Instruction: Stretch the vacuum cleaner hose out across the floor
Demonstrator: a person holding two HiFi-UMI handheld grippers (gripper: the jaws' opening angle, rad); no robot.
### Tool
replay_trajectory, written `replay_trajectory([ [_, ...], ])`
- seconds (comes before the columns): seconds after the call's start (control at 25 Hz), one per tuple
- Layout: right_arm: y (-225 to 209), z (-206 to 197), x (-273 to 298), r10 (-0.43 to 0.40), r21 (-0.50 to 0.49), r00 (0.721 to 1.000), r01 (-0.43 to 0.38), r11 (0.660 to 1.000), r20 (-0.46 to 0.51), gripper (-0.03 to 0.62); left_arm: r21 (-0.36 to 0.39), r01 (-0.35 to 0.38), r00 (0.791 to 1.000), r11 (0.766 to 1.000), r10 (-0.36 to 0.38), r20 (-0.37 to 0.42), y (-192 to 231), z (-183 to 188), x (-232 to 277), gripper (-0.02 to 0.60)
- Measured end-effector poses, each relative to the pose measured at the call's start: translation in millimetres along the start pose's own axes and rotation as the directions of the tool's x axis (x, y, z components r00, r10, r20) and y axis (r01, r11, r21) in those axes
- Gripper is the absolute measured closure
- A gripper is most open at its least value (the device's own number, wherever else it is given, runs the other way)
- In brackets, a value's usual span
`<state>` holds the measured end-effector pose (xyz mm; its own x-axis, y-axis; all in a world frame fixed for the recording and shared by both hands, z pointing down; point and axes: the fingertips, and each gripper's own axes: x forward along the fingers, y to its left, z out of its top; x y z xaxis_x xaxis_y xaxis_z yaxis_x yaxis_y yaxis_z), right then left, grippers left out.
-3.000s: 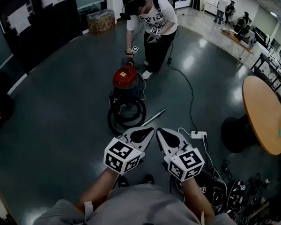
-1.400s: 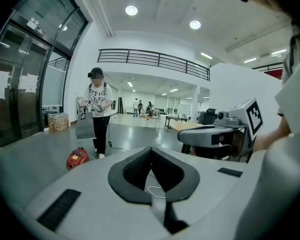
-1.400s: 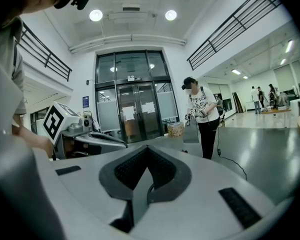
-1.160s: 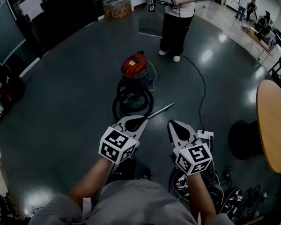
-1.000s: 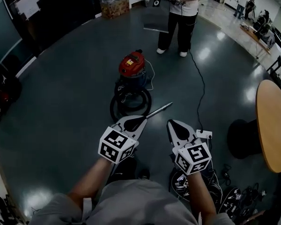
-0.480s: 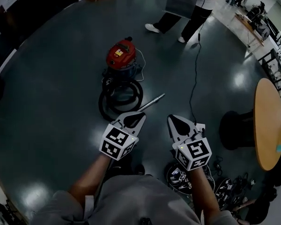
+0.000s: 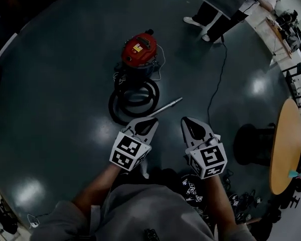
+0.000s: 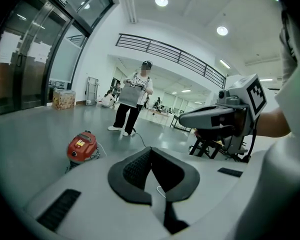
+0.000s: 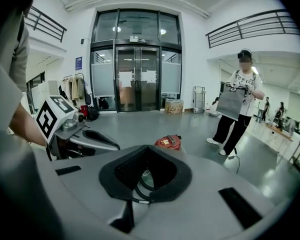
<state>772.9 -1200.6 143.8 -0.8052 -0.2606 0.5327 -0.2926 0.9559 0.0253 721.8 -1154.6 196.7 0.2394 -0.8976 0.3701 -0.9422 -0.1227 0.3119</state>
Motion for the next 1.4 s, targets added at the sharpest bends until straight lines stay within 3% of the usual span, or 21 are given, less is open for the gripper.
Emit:
replay_trajectory([
  [0.24,2,2,27,0.097,-0.127,0.995,-0.099,0.987,-0.025,0.588,-0.028,-0.052,0.998,0.998,0.053,0.024,9,2,5,0.574],
  [0.36,-2,10,27,0.170,-0.205,0.985,-0.168,0.964,-0.005,0.588,-0.025,-0.118,0.992,0.993,0.119,0.033,2,8,13,0.574],
  [0.6,-29,18,34,0.329,-0.279,0.944,-0.316,0.907,0.002,0.588,-0.039,-0.243,0.967,0.969,0.245,0.064,-9,33,43,0.574],
  [0.92,-55,15,34,0.440,-0.323,0.898,-0.419,0.849,-0.007,0.588,-0.048,-0.360,0.929,0.932,0.363,0.070,-16,43,61,0.574],
  [1.12,-57,5,44,0.463,-0.347,0.885,-0.446,0.825,-0.038,0.588,-0.028,-0.406,0.912,0.913,0.407,0.055,-3,42,52,0.574],
  [1.4,-65,-29,82,0.429,-0.376,0.897,-0.435,0.818,-0.106,0.588,-0.009,-0.377,0.925,0.926,0.376,-0.050,28,-12,64,0.574],
])
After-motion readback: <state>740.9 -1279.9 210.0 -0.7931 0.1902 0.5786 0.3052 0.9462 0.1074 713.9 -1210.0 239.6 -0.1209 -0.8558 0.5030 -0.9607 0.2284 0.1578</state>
